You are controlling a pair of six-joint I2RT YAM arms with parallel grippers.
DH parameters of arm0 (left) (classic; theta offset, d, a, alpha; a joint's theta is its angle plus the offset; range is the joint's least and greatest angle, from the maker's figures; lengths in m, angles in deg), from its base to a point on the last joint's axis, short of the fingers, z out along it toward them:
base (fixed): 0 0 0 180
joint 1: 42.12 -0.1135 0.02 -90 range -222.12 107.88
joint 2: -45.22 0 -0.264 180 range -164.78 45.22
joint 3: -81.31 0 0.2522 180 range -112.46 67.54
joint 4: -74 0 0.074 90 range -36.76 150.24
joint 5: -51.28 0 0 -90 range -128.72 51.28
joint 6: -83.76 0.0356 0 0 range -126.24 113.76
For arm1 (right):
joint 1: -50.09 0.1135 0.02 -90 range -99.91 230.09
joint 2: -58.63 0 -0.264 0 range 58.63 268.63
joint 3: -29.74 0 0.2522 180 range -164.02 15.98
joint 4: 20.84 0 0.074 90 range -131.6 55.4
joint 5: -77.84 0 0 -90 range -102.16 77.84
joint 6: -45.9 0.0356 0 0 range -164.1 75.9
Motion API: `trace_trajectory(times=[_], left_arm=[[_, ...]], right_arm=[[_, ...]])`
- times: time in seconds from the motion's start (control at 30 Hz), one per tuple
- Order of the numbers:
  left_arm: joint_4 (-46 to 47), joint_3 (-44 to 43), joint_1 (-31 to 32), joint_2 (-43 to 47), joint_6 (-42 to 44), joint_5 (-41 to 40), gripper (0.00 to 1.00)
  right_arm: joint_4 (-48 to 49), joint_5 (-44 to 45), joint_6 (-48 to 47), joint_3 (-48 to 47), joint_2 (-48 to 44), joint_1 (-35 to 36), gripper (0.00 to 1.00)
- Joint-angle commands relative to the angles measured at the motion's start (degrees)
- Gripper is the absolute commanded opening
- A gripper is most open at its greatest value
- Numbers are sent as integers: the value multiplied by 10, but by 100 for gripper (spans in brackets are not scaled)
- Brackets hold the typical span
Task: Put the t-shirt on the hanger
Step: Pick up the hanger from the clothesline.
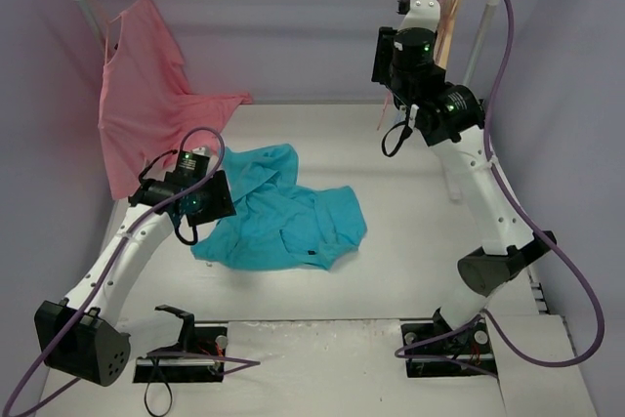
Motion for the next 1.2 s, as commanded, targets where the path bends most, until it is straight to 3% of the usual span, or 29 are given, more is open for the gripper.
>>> trace_trajectory(times=[0.0,0.53,1.17], left_arm=[[0,-22,4,17,6,1,54],[-5,-15,4,23,11,7,54],[-1,-12,4,18,10,15,54]], right_arm=[[33,-44,30,8,-6,-8,46],[59,-22,72,93,9,-34,38],[44,-8,71,143,-17,-38,20]])
